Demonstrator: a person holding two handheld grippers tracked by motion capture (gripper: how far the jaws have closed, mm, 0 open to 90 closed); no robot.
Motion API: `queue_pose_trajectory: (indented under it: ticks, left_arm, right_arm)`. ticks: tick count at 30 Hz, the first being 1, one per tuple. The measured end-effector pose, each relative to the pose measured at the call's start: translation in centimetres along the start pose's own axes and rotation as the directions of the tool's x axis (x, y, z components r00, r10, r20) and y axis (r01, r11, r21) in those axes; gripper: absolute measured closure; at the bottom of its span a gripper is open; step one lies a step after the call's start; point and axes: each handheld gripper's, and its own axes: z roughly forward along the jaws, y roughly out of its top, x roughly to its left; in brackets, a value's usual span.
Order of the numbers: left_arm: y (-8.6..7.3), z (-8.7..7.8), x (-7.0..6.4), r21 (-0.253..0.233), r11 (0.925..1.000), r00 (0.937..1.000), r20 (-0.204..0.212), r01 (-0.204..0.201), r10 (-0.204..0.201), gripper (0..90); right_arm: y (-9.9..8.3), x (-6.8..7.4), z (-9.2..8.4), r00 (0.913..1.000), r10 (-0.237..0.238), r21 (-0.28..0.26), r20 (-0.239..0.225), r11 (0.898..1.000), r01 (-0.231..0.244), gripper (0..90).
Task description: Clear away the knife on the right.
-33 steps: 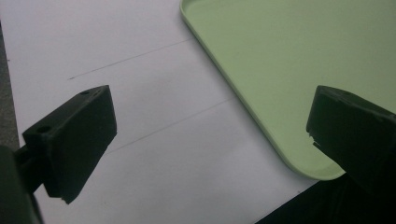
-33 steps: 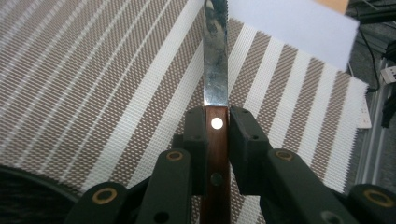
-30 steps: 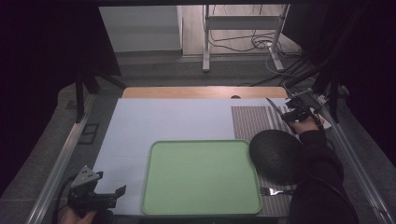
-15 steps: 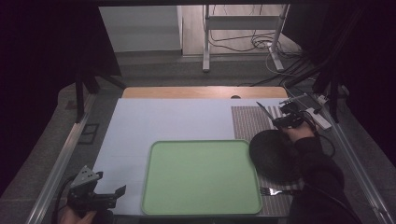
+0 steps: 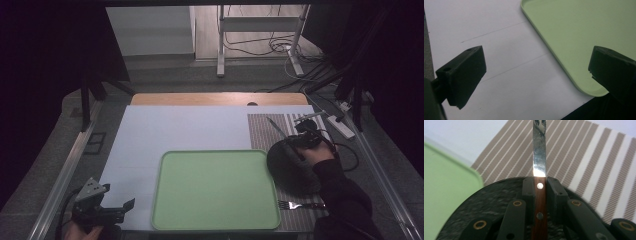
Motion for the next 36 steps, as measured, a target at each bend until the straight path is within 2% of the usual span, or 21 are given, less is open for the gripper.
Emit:
queue_pose_trajectory:
  ticks: [2, 3, 6, 7, 8, 9, 10, 11, 12, 13, 14, 15, 31, 33, 34, 35, 36]
  left_arm:
    - [0.0, 0.0, 0.0, 0.0, 1.0, 1.0, 0.0, 0.0, 0.0, 2.1]
    - [0.0, 0.0, 0.0, 0.0, 1.0, 1.0, 0.0, 0.0, 0.0, 2.1]
    - [0.0, 0.0, 0.0, -0.001, 1.0, 1.0, 0.0, 0.001, -0.001, 2.0]
    - [0.0, 0.0, 0.0, -0.001, 1.0, 1.0, 0.0, 0.001, -0.001, 2.0]
    - [0.0, 0.0, 0.0, -0.001, 1.0, 1.0, 0.0, 0.001, -0.001, 2.0]
    - [0.0, 0.0, 0.0, -0.001, 1.0, 1.0, 0.001, 0.001, -0.001, 2.0]
    - [0.0, 0.0, 0.0, -0.001, 1.0, 1.0, 0.001, 0.001, -0.001, 2.0]
    - [0.0, 0.0, 0.0, -0.001, 1.0, 1.0, 0.001, 0.001, -0.001, 2.0]
    - [0.0, 0.0, 0.0, -0.001, 1.0, 1.0, 0.001, 0.001, -0.001, 2.0]
    - [0.0, 0.0, 0.0, -0.001, 1.0, 1.0, 0.001, 0.001, -0.001, 2.0]
    - [0.0, 0.0, 0.0, -0.001, 1.0, 1.0, 0.001, 0.001, -0.001, 2.0]
    - [0.0, 0.0, 0.0, -0.001, 1.0, 1.0, 0.001, 0.001, -0.001, 1.9]
    - [0.0, 0.0, 0.0, 0.001, 1.0, 1.0, 0.0, 0.001, -0.001, 1.9]
    - [0.0, 0.0, 0.0, 0.001, 1.0, 1.0, 0.001, 0.002, -0.002, 1.9]
    - [0.0, 0.0, 0.0, 0.001, 1.0, 1.0, 0.001, 0.002, -0.002, 1.9]
    - [0.0, 0.0, 0.0, 0.001, 1.0, 1.0, 0.001, 0.002, -0.002, 1.9]
    - [0.0, 0.0, 0.0, 0.001, 1.0, 1.0, 0.002, 0.002, -0.002, 1.9]
  right_arm:
    - [-0.6, 1.1, -0.1, 0.9997, -0.012, 0.004, -0.021, 1.0, 0.012, 77.3]
    - [-0.6, 1.1, -0.1, 0.9997, -0.012, 0.004, -0.021, 1.0, 0.012, 77.3]
    - [-0.9, 2.3, -0.3, 0.9986, -0.04, 0.008, -0.034, 0.999, 0.04, 77.4]
    - [-1.2, 3.1, -0.5, 0.9974, -0.057, 0.009, -0.045, 0.998, 0.057, 77.3]
    - [-1.2, 3.1, -0.5, 0.9974, -0.057, 0.009, -0.045, 0.998, 0.057, 77.3]
    - [-1.5, 3.9, -0.7, 0.9961, -0.07, 0.01, -0.055, 0.997, 0.07, 77.3]
    - [-1.5, 3.9, -0.7, 0.9961, -0.07, 0.01, -0.055, 0.997, 0.07, 77.3]
    - [-1.8, 4.8, -0.9, 0.9944, -0.085, 0.009, -0.063, 0.996, 0.086, 77.3]
    - [-1.8, 4.8, -0.9, 0.9944, -0.085, 0.009, -0.063, 0.996, 0.086, 77.3]
    - [-2.1, 5.5, -1.1, 0.9926, -0.1, 0.007, -0.069, 0.995, 0.1, 77.4]
    - [-2.1, 5.5, -1.1, 0.9926, -0.1, 0.007, -0.069, 0.995, 0.1, 77.4]
    - [-2.4, 6.2, -1.4, 0.9912, -0.111, 0.003, -0.072, 0.994, 0.112, 77.3]
    - [-4.1, 9.9, -3.0, 0.9819, -0.146, -0.005, -0.121, 0.989, 0.146, 77.3]
    - [-4.5, 10.8, -3.0, 0.9782, -0.151, 0.002, -0.143, 0.988, 0.153, 77.3]
    - [-4.5, 10.8, -3.0, 0.9782, -0.151, 0.002, -0.143, 0.988, 0.153, 77.3]
    - [-4.8, 11.5, -2.8, 0.9736, -0.164, 0.015, -0.159, 0.986, 0.168, 77.3]
    - [-4.8, 11.5, -2.8, 0.9736, -0.164, 0.015, -0.159, 0.986, 0.168, 77.3]
